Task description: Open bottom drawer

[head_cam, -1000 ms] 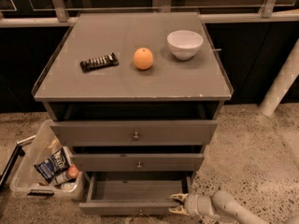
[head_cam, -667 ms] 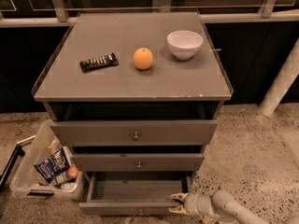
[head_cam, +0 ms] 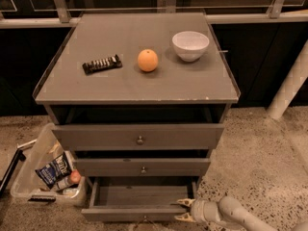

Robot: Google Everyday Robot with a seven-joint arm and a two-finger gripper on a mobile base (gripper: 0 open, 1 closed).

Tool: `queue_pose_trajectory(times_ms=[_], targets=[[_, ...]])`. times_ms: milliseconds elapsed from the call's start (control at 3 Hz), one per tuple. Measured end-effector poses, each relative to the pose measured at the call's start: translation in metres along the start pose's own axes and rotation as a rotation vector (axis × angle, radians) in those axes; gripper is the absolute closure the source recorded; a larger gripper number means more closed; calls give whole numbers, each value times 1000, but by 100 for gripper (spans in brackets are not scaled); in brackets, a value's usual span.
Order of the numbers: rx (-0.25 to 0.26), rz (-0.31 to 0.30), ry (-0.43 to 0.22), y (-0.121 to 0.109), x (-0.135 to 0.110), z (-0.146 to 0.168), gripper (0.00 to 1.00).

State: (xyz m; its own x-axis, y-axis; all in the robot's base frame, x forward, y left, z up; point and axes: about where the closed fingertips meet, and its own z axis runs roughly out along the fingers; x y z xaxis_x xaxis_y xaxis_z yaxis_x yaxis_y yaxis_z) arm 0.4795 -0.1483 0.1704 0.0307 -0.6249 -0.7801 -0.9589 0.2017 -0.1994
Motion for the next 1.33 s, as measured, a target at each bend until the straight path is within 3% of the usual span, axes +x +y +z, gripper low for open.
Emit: queue_pose_trajectory(times_ms=[333,1333], targets=[[-34,26,-10,6,6,6,100],[-37,30,7,17,7,-4,100]])
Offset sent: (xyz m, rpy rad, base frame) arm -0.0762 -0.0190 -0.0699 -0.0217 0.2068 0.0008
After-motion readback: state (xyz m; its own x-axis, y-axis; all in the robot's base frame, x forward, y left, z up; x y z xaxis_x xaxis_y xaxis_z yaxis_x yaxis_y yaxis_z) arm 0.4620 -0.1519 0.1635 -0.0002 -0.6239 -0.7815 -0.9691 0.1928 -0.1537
